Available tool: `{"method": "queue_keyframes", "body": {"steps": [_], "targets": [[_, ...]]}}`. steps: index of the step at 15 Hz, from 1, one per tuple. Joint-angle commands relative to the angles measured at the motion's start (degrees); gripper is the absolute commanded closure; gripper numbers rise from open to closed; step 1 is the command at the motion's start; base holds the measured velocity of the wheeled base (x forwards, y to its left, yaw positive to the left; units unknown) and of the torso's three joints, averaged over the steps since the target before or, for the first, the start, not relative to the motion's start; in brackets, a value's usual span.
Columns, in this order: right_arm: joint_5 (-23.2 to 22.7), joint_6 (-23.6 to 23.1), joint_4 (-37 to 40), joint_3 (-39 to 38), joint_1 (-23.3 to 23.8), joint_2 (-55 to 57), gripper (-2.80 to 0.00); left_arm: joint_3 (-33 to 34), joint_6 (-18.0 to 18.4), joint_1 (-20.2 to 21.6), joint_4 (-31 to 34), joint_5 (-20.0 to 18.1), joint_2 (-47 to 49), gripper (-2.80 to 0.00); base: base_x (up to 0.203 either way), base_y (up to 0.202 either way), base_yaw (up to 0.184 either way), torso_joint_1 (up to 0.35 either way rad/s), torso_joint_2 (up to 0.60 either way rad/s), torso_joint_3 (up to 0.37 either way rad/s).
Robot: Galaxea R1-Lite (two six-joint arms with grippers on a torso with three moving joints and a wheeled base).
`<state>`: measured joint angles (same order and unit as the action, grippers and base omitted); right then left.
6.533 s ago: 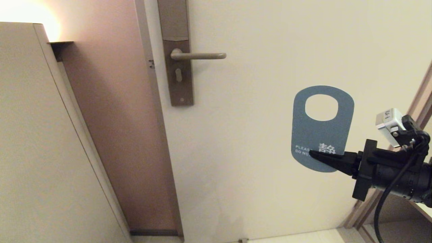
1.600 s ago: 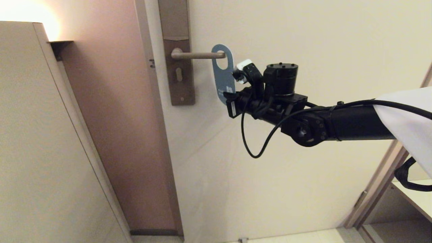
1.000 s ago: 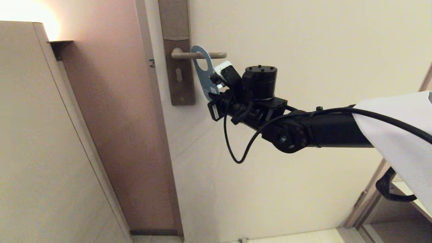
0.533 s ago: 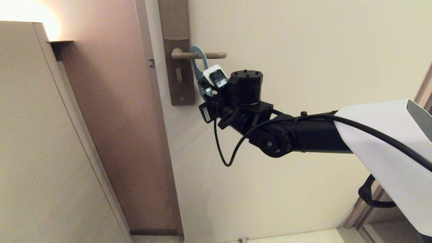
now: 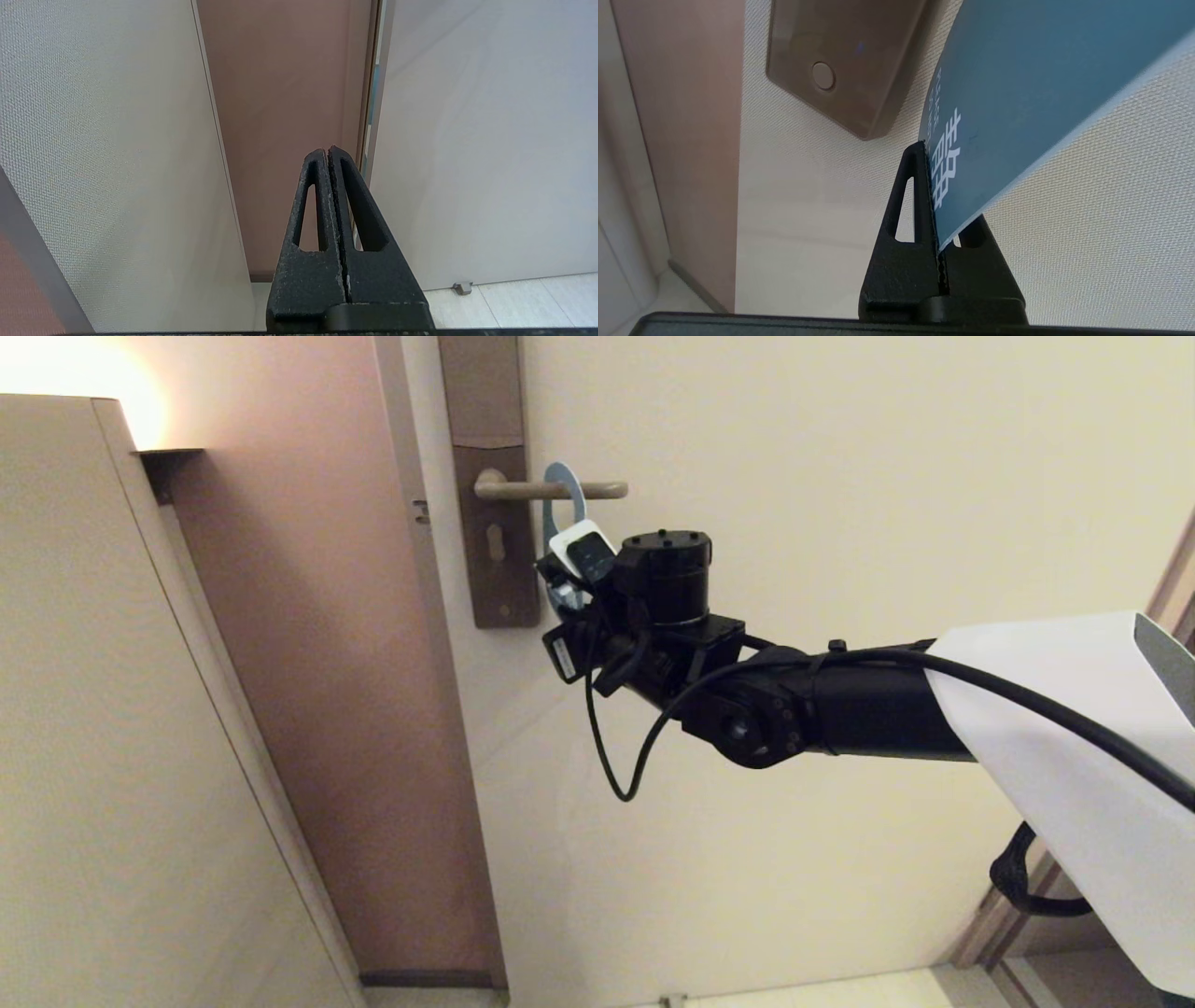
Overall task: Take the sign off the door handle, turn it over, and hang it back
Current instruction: Hang the sign back with the other side facing out
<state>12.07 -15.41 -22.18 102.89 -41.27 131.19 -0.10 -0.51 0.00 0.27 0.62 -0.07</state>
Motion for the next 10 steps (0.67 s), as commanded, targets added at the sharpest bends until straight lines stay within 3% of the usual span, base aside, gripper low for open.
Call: {"method": "queue_keyframes", "body": {"steps": [1,4,5,10], "targets": [[-0.02,-0.15,0.39,0.38,-0.04,-0.32,0.00,0.01,-0.02,0.00,0.00,0.00,0.07,0.00,0.000,0.000,0.000,0.000,0.00,0.000],[-0.06,-0.06,0.47,0.29,-0.40,-0.61,0.00,0.01,-0.02,0.00,0.00,0.05,0.07,0.00,0.000,0.000,0.000,0.000,0.00,0.000],[-0.11,-0.06,0.47,0.21,-0.57,-0.85,-2.80,0.01,-0.02,0.00,0.00,-0.01,0.07,0.00,0.000,0.000,0.000,0.000,0.00,0.000],[-0.03,0.12,0.47,-0.26,-2.11,-1.90,-2.80,0.01,-0.02,0.00,0.00,0.06,0.07,0.00,0.000,0.000,0.000,0.000,0.00,0.000]]}}
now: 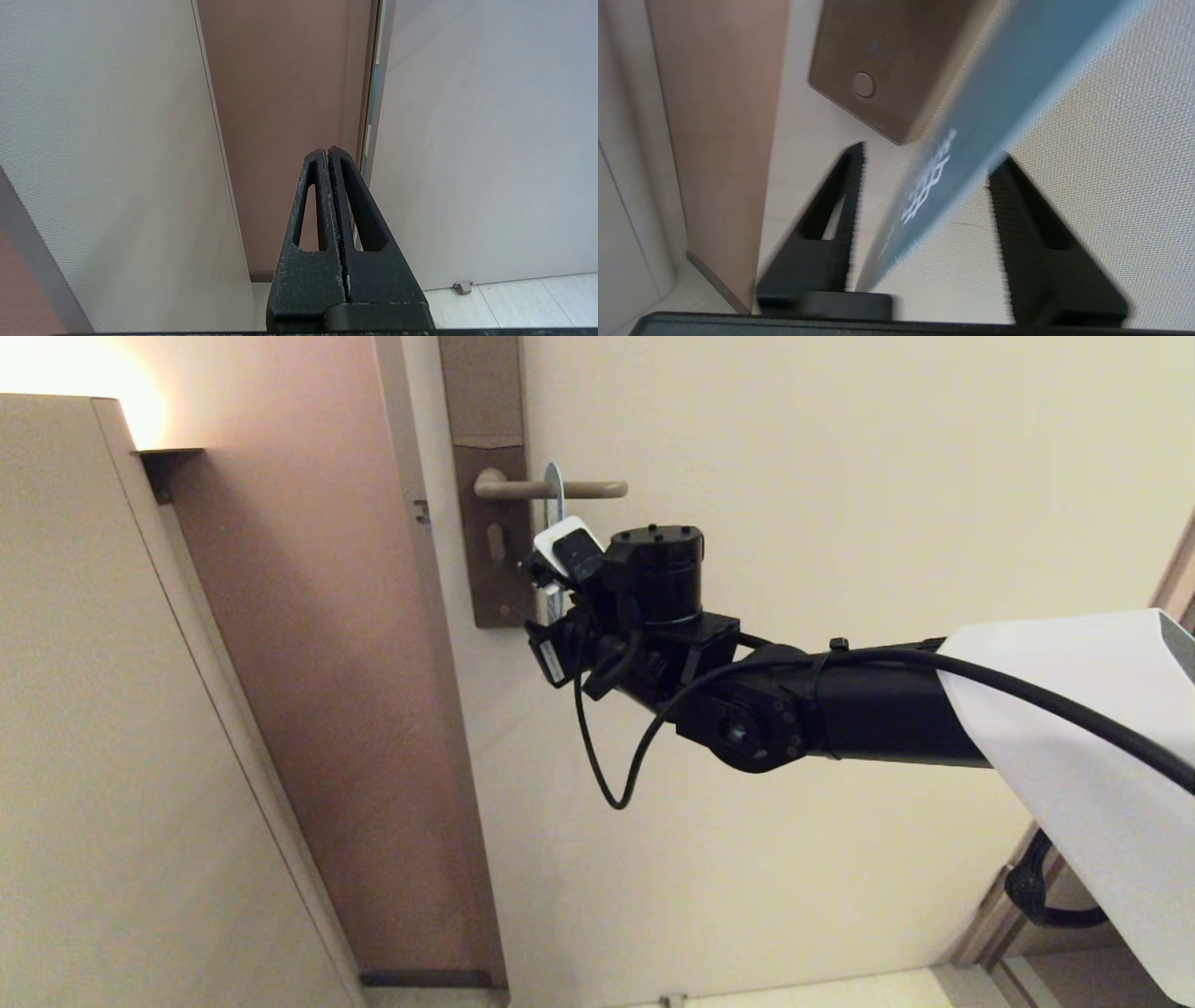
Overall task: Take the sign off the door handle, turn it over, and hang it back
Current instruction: Hang the sign back with the other side facing out
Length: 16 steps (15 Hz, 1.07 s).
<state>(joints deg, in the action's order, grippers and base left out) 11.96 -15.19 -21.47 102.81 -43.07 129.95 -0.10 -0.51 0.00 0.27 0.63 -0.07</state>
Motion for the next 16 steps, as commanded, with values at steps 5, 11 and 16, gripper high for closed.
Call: {"method": "queue_keyframes", "body": {"steps": [5,11,16], "targets": [[-0.11,0.64,-0.23,-2.16,-1.14,-4.44,-2.80,0.01,-0.02,0.00,0.00,-0.02,0.07,0.00,0.000,0.000,0.000,0.000,0.00,0.000],[-6.43,5.09,-0.40,-7.08,-1.42,-10.85,-2.80,0.01,-0.02,0.00,0.00,0.00,0.07,0.00,0.000,0.000,0.000,0.000,0.00,0.000],[-8.07,6.22,-0.88,-14.85,-0.52,-15.88,-2.80,0.01,-0.02,0.00,0.00,-0.02,0.07,0.00,0.000,0.000,0.000,0.000,0.00,0.000]]}}
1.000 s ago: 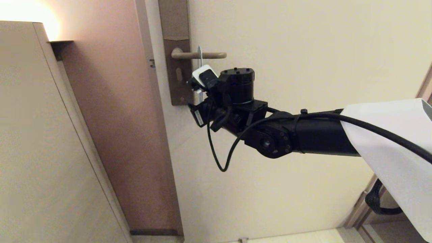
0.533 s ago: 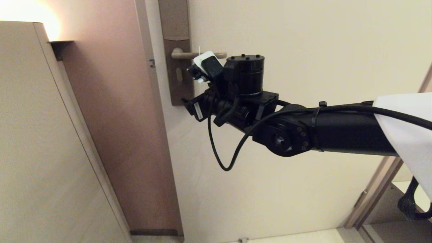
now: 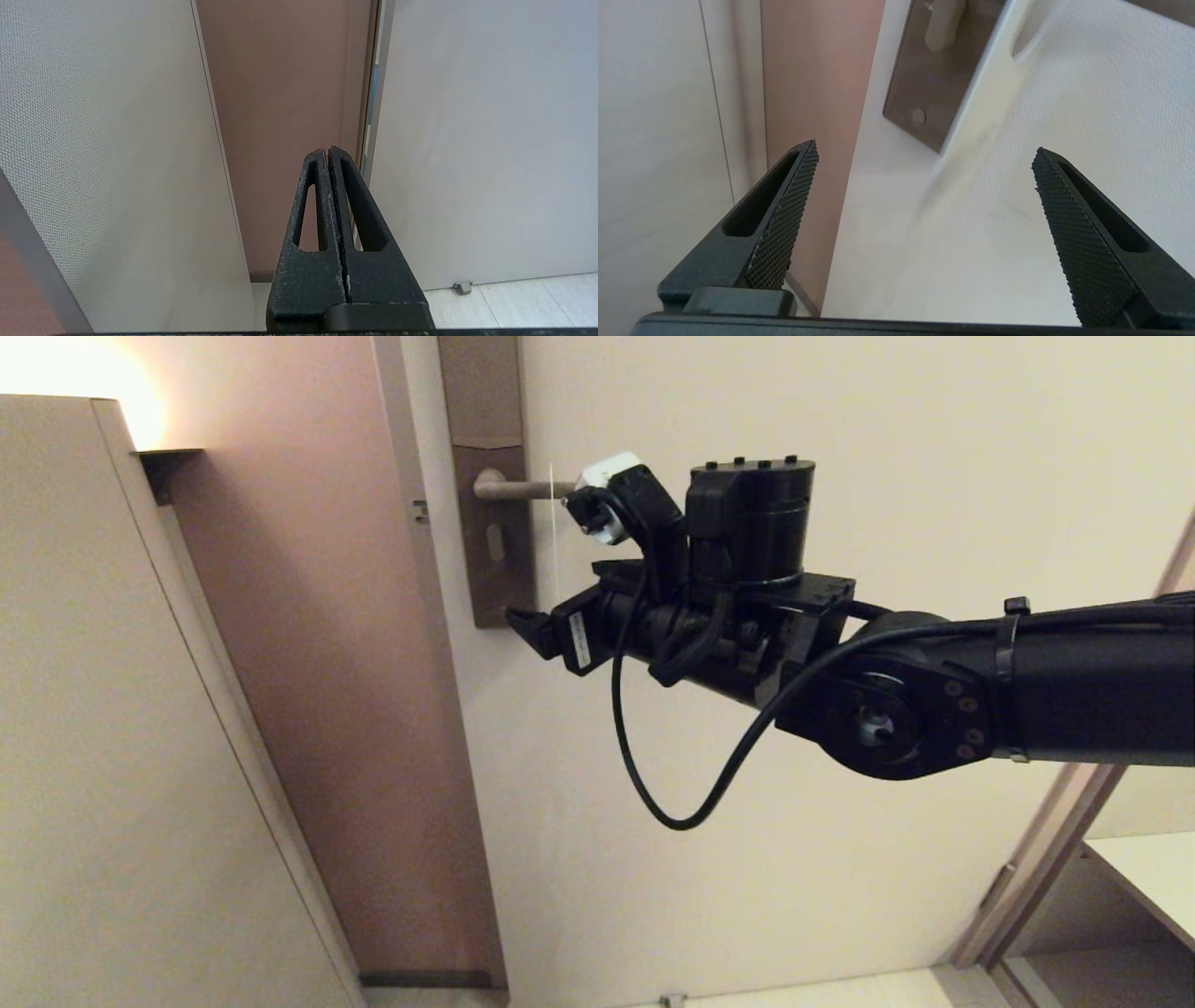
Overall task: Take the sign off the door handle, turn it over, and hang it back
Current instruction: Hang the sign back with the other side facing out
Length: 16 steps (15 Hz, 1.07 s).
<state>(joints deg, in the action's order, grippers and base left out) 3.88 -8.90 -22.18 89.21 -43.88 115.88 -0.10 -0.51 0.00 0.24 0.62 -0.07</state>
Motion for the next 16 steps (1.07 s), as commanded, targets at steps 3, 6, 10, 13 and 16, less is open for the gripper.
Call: {"method": "queue_keyframes", "body": {"steps": [3,6,10,13,16], "targets": [[-0.01,-0.07,-0.23,-2.02,1.16,-2.06,-2.80,0.01,-0.01,0.00,0.02,0.07,0.07,0.00,0.000,0.000,0.000,0.000,0.00,0.000],[-0.01,-0.07,-0.23,-1.76,1.60,-1.53,0.00,0.01,-0.01,0.00,0.02,-0.01,0.07,0.00,0.000,0.000,0.000,0.000,0.00,0.000],[0.16,-0.15,-0.23,-1.36,1.86,0.01,0.00,0.01,-0.01,0.00,0.02,0.00,0.07,0.00,0.000,0.000,0.000,0.000,0.00,0.000],[0.34,-0.24,-0.29,2.12,2.30,3.12,0.00,0.01,-0.01,0.00,0.02,0.03,0.07,0.00,0.000,0.000,0.000,0.000,0.00,0.000],[0.45,-0.42,-0.28,8.13,3.02,7.41,0.00,0.01,-0.01,0.00,0.02,0.08,0.07,0.00,0.000,0.000,0.000,0.000,0.00,0.000]]}}
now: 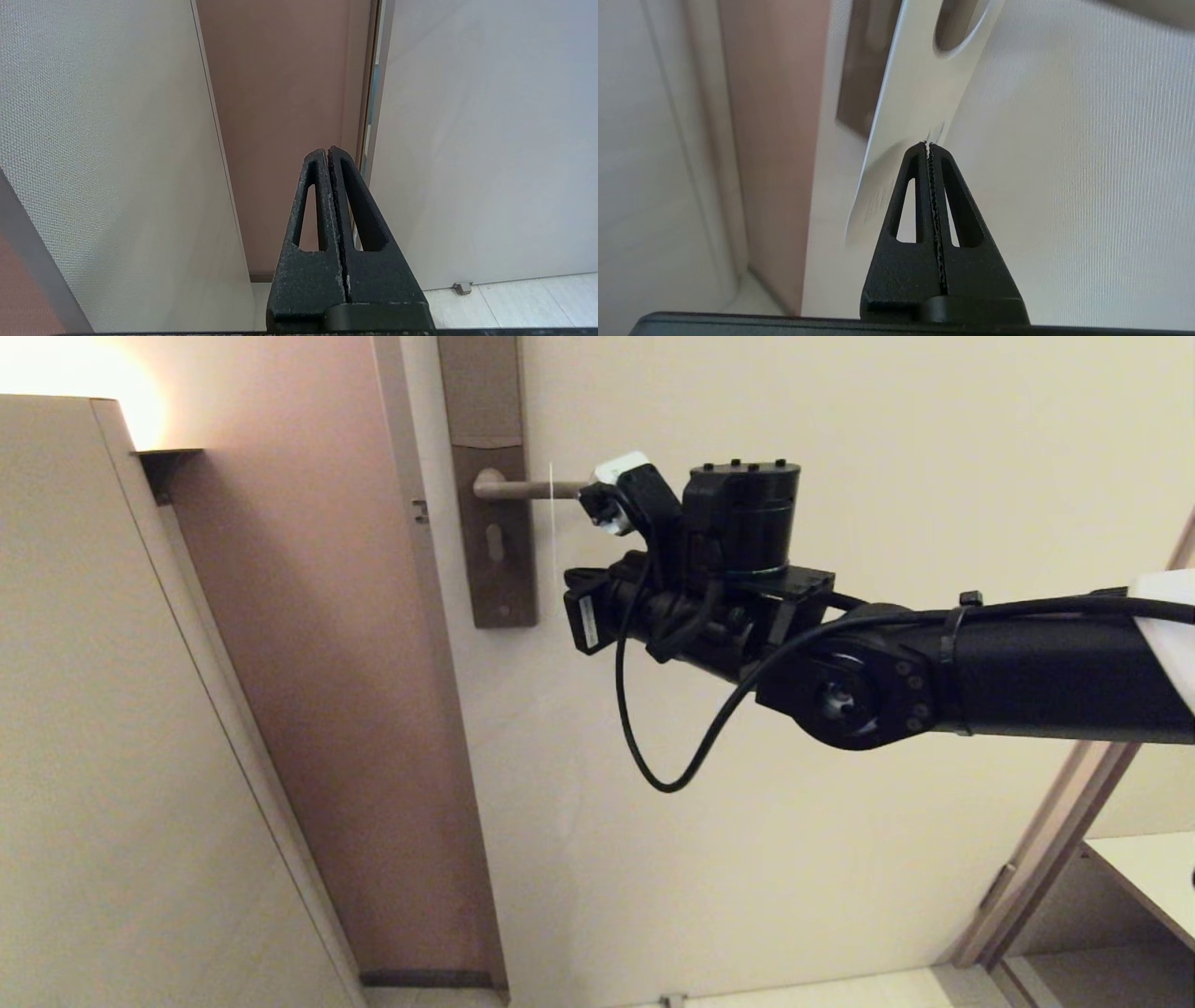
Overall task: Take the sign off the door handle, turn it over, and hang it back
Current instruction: Hang the sign back with the other side facing out
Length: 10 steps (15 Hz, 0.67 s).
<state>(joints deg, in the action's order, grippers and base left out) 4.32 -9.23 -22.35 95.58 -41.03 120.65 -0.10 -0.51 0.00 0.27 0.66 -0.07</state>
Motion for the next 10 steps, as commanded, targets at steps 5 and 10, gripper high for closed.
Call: {"method": "queue_keyframes", "body": {"steps": [5,10], "targets": [[-0.27,0.00,-0.07,6.72,0.95,5.63,0.00,0.01,-0.01,0.00,0.00,-0.04,0.07,0.00,0.000,0.000,0.000,0.000,0.00,0.000],[-0.52,0.03,-0.07,8.31,0.22,6.61,0.00,0.01,-0.01,0.00,0.00,0.05,0.07,0.00,0.000,0.000,0.000,0.000,0.00,0.000]]}}
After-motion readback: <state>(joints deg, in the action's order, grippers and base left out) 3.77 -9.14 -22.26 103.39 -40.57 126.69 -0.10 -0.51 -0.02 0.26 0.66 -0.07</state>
